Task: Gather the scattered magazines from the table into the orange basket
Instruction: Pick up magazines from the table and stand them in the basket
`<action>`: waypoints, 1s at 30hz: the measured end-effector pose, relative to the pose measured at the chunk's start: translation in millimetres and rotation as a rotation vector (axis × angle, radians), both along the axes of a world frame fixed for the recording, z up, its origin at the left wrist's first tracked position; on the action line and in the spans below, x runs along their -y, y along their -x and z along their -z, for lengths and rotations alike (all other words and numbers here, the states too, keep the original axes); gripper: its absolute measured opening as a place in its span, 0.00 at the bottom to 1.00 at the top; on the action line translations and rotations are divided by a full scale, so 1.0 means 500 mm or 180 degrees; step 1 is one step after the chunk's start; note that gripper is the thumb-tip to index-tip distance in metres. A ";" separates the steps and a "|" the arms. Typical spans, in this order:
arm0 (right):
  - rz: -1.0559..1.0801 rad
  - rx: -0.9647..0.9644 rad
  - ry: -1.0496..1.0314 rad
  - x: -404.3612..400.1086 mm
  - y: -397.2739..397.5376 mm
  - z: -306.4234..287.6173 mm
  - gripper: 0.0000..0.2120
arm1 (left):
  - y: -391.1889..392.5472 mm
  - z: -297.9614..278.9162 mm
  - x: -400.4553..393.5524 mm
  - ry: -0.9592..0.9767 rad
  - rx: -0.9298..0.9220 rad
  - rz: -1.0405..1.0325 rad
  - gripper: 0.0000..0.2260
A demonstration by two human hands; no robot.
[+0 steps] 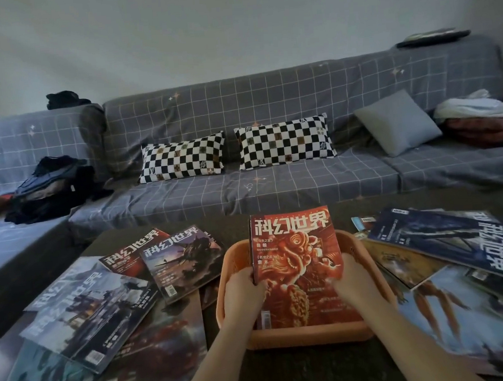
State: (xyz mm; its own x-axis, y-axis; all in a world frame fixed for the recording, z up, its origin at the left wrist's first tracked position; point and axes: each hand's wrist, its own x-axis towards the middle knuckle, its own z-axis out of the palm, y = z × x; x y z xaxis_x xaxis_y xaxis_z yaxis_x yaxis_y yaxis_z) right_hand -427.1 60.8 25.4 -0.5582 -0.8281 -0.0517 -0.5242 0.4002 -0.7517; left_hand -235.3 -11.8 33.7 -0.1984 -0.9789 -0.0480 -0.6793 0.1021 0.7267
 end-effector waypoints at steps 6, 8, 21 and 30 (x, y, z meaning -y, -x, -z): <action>0.0034 -0.0208 -0.0307 0.006 0.002 0.002 0.16 | 0.006 0.000 0.005 0.0139 0.0240 -0.0084 0.11; -0.0098 -0.0102 -0.0373 0.008 0.004 -0.001 0.15 | 0.007 0.002 0.006 0.0076 0.0246 -0.0098 0.10; -0.0431 0.0543 -0.0588 0.007 0.007 -0.020 0.13 | 0.004 -0.003 0.007 -0.0054 0.0177 -0.0185 0.08; -0.0060 0.0330 0.0244 -0.002 -0.010 -0.036 0.23 | -0.016 -0.029 -0.008 -0.0038 -0.0128 0.0044 0.12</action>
State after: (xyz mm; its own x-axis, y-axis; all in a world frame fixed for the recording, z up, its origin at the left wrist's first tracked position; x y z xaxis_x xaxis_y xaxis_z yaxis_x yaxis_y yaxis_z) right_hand -422.0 61.8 43.4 -0.5375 -0.8421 -0.0444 -0.4490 0.3303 -0.8302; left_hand -227.4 -8.0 47.9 -0.2139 -0.9755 -0.0512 -0.6480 0.1025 0.7547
